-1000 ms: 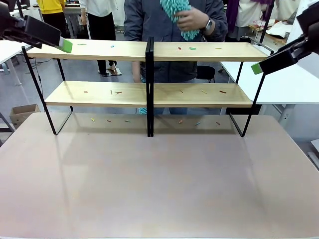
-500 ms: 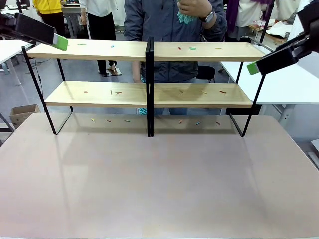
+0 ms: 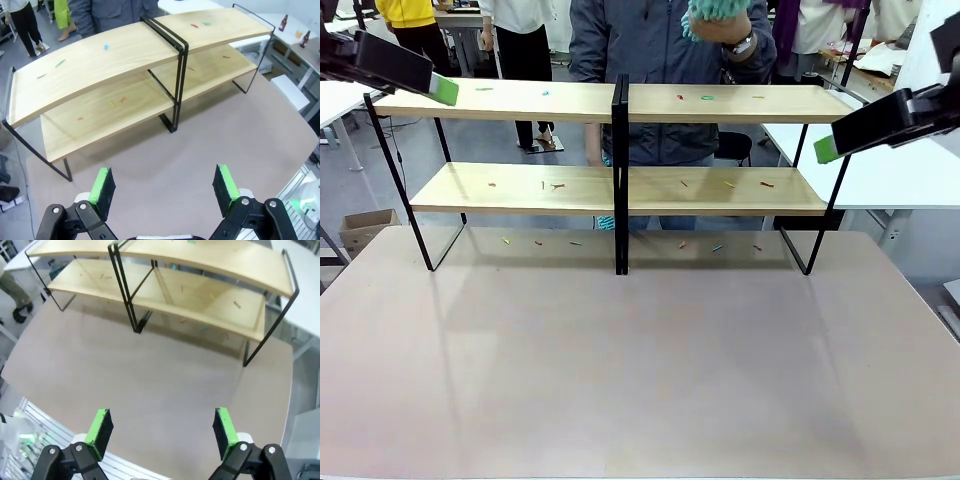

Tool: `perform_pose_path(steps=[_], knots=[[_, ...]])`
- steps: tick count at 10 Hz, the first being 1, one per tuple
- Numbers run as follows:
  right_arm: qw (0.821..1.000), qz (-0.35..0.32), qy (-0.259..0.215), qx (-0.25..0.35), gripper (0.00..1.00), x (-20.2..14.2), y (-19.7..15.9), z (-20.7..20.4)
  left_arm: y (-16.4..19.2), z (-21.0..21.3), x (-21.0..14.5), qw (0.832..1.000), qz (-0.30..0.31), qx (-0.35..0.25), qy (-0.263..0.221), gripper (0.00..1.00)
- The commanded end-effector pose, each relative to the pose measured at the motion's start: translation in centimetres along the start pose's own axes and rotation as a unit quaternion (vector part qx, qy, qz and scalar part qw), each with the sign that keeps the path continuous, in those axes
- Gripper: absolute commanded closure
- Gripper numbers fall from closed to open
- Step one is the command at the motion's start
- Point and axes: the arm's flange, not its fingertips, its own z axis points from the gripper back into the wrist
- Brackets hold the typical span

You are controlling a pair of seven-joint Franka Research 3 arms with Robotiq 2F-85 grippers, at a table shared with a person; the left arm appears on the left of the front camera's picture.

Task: Clean the shelves.
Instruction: Pick up the Duster when the human hands it over.

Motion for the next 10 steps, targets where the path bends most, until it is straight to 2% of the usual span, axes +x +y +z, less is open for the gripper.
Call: perform_pose_path(steps=[1,6,10], knots=[[0.998,-0.056,0.008,0.026,0.00,-0.3,0.5,1.0,0.3,-0.4,-2.4,1.000,0.000,-0.004,-0.005,0.00],[0.994,-0.049,-0.093,0.023,0.00,0.9,0.9,2.1,0.7,-0.7,-2.4,1.000,0.000,-0.013,-0.013,0.00],[0.994,-0.041,-0.095,0.027,0.00,1.1,0.9,1.8,0.8,-1.1,-2.3,1.000,0.016,0.005,0.004,0.00]])
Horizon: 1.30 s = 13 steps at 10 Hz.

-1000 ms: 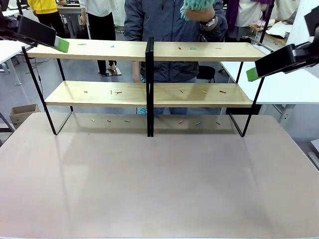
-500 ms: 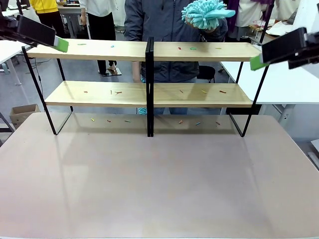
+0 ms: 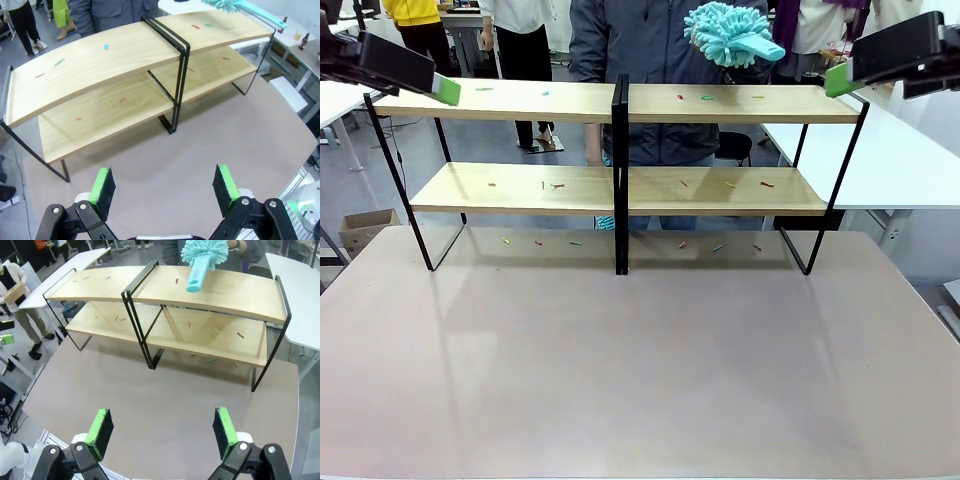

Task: Clean the shelves.
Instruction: Pick up the Duster when the human hands it over.

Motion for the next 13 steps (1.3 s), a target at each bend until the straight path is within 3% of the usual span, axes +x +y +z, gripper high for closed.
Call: perform_pose_path(steps=[1,8,10,11,13], knots=[[1.000,-0.001,-0.009,0.009,0.00,-0.8,0.1,-0.9,-0.2,0.2,0.1,1.000,-0.002,-0.002,-0.003,0.00],[1.000,0.025,0.011,-0.005,0.00,1.3,0.0,-4.7,-0.2,0.2,0.1,1.000,-0.002,-0.002,-0.003,0.00],[0.999,0.052,-0.002,-0.003,0.00,1.0,-0.1,-4.4,-0.2,0.2,0.1,1.000,-0.002,-0.002,-0.003,0.00],[1.000,0.016,0.018,-0.003,0.00,0.5,0.0,-4.6,-0.2,0.2,0.1,1.000,-0.002,-0.002,-0.003,0.00],[1.000,0.016,0.018,-0.003,0.00,0.5,0.0,-4.6,-0.2,0.2,0.1,1.000,-0.002,-0.002,-0.003,0.00]])
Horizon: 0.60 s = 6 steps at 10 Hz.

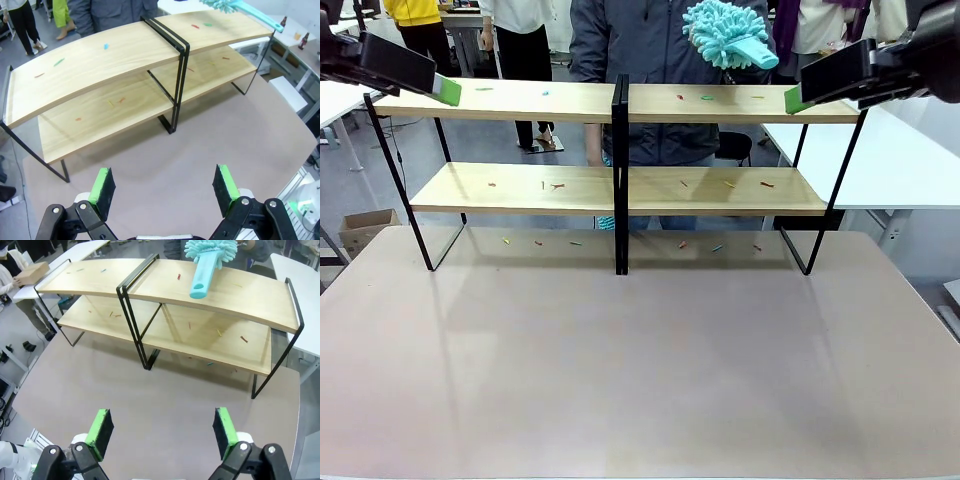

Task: Clean the shelves.
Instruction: Pick up the Duster when the human hands it over.

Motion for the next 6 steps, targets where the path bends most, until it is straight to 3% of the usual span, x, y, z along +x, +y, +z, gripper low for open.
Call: perform_pose_path(steps=[1,3,4,5,6], knots=[[1.000,-0.008,0.002,0.000,0.00,-0.1,0.0,0.1,0.0,0.2,0.0,1.000,-0.001,-0.001,-0.002,0.00],[1.000,0.000,0.000,0.000,0.00,0.0,0.0,0.0,0.0,0.2,0.0,1.000,-0.001,-0.001,-0.002,0.00],[0.989,-0.009,0.088,0.118,0.00,3.7,-2.6,-2.5,0.0,0.2,0.0,1.000,-0.001,-0.001,-0.002,0.00],[0.958,-0.091,0.166,0.216,0.00,7.7,-6.4,-4.4,0.0,0.2,0.0,1.000,-0.001,-0.001,-0.002,0.00],[0.869,-0.145,0.263,0.393,0.00,11.3,-10.5,-5.6,0.0,0.2,0.0,1.000,-0.001,-0.001,-0.002,0.00]])
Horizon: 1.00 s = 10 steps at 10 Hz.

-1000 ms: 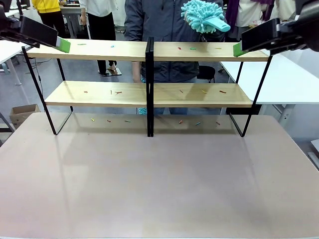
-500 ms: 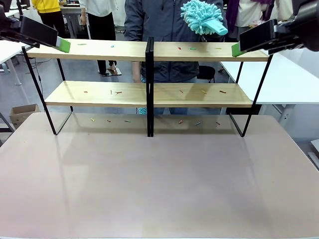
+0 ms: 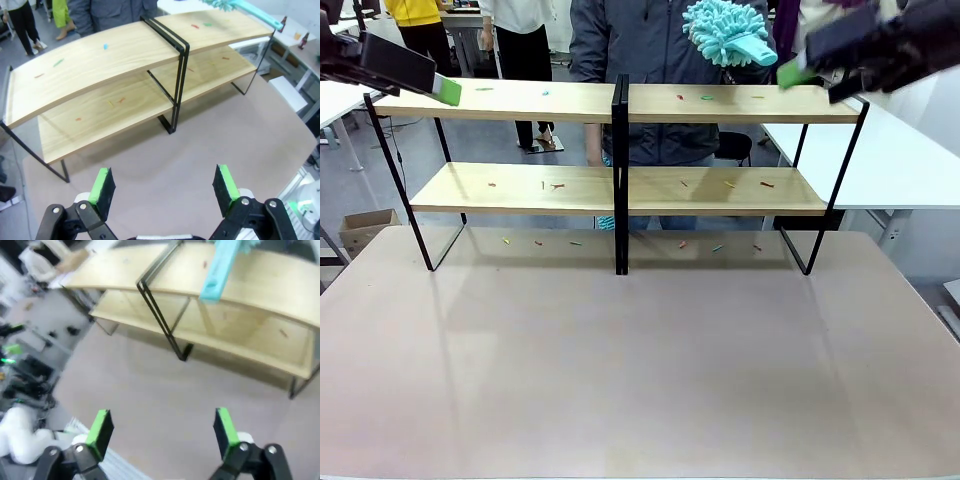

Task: Clean the shelves.
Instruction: Pick up the Duster when the human hands it over.

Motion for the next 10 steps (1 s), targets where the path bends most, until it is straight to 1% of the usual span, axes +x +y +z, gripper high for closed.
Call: perform_pose_path(steps=[1,2,3,4,5,6,8,9,10], knots=[[0.908,-0.184,0.196,0.321,0.00,8.5,-6.1,1.1,0.0,0.1,0.0,1.000,0.000,0.000,-0.002,0.00],[0.936,-0.308,0.008,0.168,0.00,8.8,-6.6,0.6,0.0,0.1,0.0,1.000,0.000,0.000,-0.002,0.00],[0.998,-0.026,0.009,0.064,0.00,3.9,-4.3,-0.3,0.0,0.1,0.0,1.000,0.000,0.000,-0.002,0.00],[0.989,-0.094,0.007,0.117,0.00,7.1,-7.6,0.2,0.0,0.1,0.0,1.000,0.000,0.000,-0.002,0.00],[0.982,-0.127,0.039,0.137,0.00,8.2,-8.1,-1.8,0.0,0.1,0.0,1.000,0.000,0.000,-0.002,0.00],[0.964,-0.215,0.047,0.148,0.00,11.2,-10.6,-4.6,0.0,0.1,0.0,1.000,0.000,0.000,-0.002,0.00],[0.944,-0.270,0.056,0.182,0.00,14.6,-13.1,-8.9,0.0,0.1,0.0,1.000,0.000,0.000,-0.002,0.00],[0.938,-0.289,0.045,0.186,0.00,15.8,-14.3,-11.3,0.0,0.1,0.0,1.000,0.000,0.000,-0.002,0.00],[0.930,-0.297,0.049,0.210,0.00,16.1,-14.8,-12.7,0.0,0.1,0.0,1.000,0.000,0.000,-0.002,0.00]])
